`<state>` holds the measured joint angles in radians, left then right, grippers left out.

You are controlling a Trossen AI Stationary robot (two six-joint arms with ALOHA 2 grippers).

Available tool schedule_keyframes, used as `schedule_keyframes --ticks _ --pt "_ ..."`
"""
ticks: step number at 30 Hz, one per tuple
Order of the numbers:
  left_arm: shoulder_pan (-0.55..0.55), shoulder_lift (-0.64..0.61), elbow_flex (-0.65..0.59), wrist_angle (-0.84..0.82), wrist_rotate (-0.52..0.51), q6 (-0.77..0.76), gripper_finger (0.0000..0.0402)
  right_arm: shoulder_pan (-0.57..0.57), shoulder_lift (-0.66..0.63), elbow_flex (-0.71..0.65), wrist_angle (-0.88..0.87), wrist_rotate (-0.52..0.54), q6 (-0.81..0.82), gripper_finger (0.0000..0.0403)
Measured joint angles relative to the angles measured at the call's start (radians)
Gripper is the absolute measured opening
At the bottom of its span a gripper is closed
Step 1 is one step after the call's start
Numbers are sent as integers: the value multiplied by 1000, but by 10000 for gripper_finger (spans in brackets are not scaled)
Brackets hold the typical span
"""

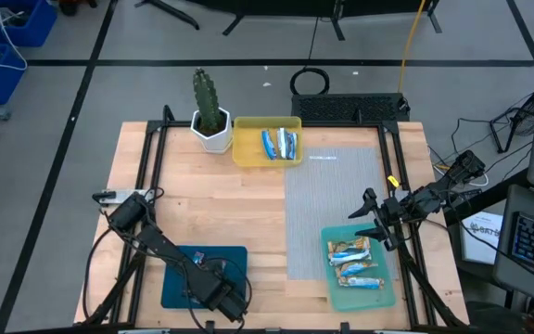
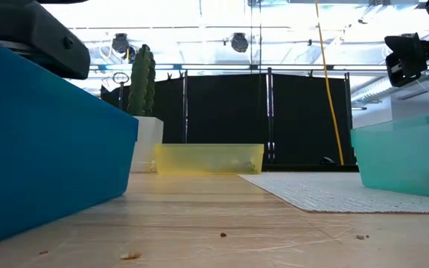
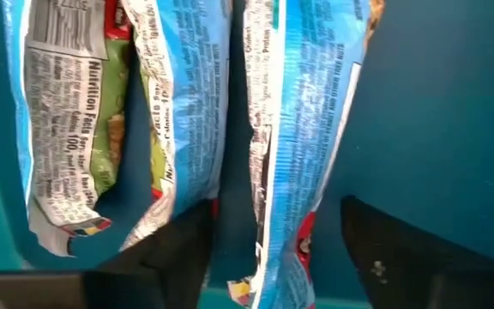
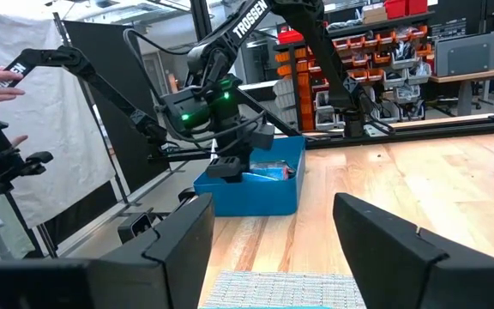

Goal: Pick and place Granola Bars by type
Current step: Return to Home Position

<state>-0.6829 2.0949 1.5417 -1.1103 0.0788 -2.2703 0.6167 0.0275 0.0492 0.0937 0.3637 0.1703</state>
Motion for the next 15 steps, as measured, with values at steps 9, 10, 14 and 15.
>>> schedule_keyframes --ticks 9,10,14,15 --pt "27 -7 0 13 34 83 352 0 0 0 0 0 0 229" --pt "29 -13 -1 13 34 95 358 0 0 0 0 0 0 229" --pt "47 -64 -1 0 8 135 373 0 0 0 0 0 0 231" --pt "52 -76 -1 -8 -4 145 373 0 0 0 0 0 0 232"
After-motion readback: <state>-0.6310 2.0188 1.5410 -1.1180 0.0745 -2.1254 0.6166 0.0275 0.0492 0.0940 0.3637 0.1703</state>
